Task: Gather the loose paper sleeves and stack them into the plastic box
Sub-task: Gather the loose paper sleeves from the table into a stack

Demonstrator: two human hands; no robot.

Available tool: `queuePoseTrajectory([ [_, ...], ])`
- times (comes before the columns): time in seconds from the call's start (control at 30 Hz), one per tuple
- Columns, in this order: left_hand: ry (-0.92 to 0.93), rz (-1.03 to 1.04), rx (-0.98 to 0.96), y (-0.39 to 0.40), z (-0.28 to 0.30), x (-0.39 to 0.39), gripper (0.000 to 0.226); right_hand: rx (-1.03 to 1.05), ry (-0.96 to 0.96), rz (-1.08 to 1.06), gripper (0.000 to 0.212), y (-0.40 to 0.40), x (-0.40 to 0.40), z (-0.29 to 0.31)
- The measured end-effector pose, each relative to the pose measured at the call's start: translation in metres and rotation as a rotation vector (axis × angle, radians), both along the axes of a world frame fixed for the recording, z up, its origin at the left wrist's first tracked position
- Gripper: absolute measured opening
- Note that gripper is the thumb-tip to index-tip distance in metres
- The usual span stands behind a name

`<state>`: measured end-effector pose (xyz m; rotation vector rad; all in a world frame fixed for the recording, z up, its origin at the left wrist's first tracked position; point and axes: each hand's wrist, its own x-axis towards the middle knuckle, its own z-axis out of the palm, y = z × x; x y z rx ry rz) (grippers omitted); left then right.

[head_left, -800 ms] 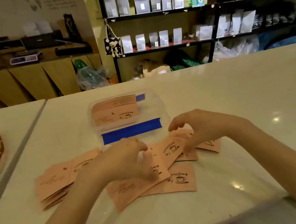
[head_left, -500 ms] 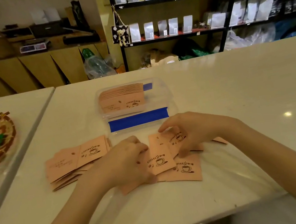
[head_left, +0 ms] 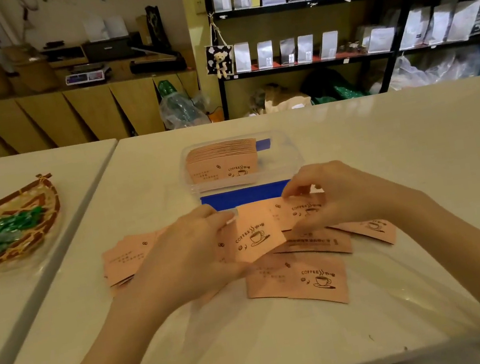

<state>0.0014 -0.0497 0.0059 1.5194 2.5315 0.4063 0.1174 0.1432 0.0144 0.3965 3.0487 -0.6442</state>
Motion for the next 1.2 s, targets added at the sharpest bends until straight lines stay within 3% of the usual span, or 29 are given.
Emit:
queuePoseTrajectory([
  [0.2,0.056,0.200,0.150,-0.033,0.015,-0.031,0.082,-0.017,0.217,-0.073,0.043,-0.013,-0.030,-0.001],
  [0.4,0.033,0.295,0.078,-0.055,0.009,-0.064,0.098,0.097,0.305,-0.114,0.040,-0.032,-0.062,-0.006],
  [0.53,-0.039,0.275,0.037,-0.056,-0.011,-0.075,0.107,0.042,0.368,-0.099,0.040,-0.042,-0.076,-0.006],
  [0.8,-0.299,0.250,0.224,-0.071,-0.033,-0.095,0.110,-0.012,0.129,0.242,0.044,-0.083,-0.107,-0.022],
  [1.2,-0.110,0.160,0.115,-0.080,-0.032,-0.094,0.079,0.077,0.176,0.263,0.051,-0.099,-0.123,-0.047],
])
